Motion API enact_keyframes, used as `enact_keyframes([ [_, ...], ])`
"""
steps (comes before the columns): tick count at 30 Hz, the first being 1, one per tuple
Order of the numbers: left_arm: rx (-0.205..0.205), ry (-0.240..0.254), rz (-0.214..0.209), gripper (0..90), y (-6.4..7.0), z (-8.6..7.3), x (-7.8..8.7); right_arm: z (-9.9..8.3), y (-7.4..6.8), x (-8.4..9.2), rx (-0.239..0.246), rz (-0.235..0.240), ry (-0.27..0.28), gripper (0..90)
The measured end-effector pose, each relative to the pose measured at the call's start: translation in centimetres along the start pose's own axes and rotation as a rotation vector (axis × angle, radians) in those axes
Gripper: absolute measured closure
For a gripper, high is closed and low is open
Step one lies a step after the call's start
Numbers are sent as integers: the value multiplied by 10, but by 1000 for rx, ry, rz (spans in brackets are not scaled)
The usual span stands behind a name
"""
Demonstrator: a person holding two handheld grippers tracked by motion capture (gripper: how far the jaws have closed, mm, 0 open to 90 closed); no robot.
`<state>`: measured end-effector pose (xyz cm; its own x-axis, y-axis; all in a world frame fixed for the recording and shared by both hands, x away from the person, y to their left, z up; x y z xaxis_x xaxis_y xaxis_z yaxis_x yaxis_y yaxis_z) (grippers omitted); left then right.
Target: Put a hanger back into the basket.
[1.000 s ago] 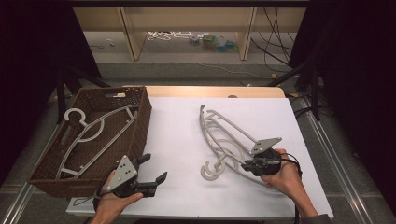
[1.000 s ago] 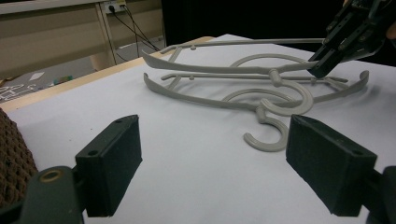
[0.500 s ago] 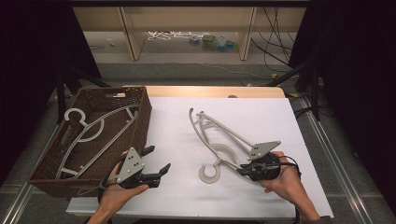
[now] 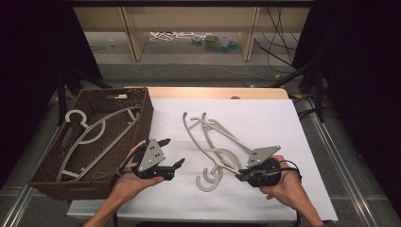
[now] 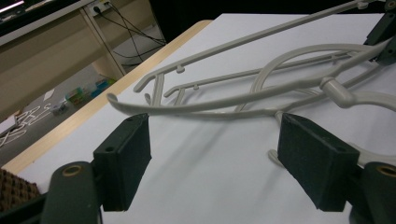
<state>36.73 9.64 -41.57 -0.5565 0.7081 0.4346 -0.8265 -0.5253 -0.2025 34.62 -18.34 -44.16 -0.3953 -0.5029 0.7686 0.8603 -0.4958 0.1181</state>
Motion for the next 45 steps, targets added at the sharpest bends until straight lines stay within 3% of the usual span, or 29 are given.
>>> enact_keyframes([
  [2, -27, -3, -5, 246, -1, 4, -4, 2, -1, 0, 16, -1, 18, 819],
  [6, -25, -29, -53, 234, 8, 5, -13, 4, -5, 3, 40, 22, 9, 819],
  [7, -79, -68, -69, 231, 12, 2, -16, 5, -6, 4, 49, 28, 11, 819],
  [14, -118, -79, -111, 249, 23, 0, -27, 8, -13, 4, 70, 53, 12, 820],
  [16, -149, -106, -135, 257, 25, -1, -29, 10, -15, 3, 80, 58, 16, 820],
  [22, -225, -150, -172, 336, 29, -5, -35, 11, -20, 1, 97, 70, 11, 819],
  [24, -241, -164, -194, 353, 32, -7, -37, 11, -21, 2, 100, 80, 7, 820],
  [31, -297, -186, -202, 434, 36, -12, -45, 12, -26, 1, 123, 104, 7, 820],
  [33, -296, -204, -228, 444, 39, -15, -48, 13, -27, 1, 129, 105, 6, 820],
  [35, -321, -214, -244, 464, 41, -16, -51, 13, -29, 1, 139, 126, 3, 819],
  [37, -345, -216, -246, 580, 42, -17, -52, 13, -30, -2, 149, 128, 0, 819],
  [40, -384, -228, -275, 613, 45, -17, -50, 13, -31, -2, 154, 131, -3, 820],
  [42, -412, -232, -279, 642, 46, -16, -49, 12, -31, -1, 152, 149, 0, 819],
  [45, -424, -239, -271, 646, 45, -15, -47, 12, -31, -1, 158, 148, 6, 819],
])
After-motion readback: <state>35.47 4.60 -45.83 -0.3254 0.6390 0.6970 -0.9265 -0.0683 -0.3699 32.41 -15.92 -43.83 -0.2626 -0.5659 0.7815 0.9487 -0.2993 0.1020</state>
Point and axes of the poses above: each handheld gripper's, and its own axes: x roughly backward along the jaws, z roughly out of its top, y roughly to its right, the point moved 5 cm from there along -x, roughly forward along the jaws, and after that the axes turned 7 degrees about -z, right-handed, at the moved point
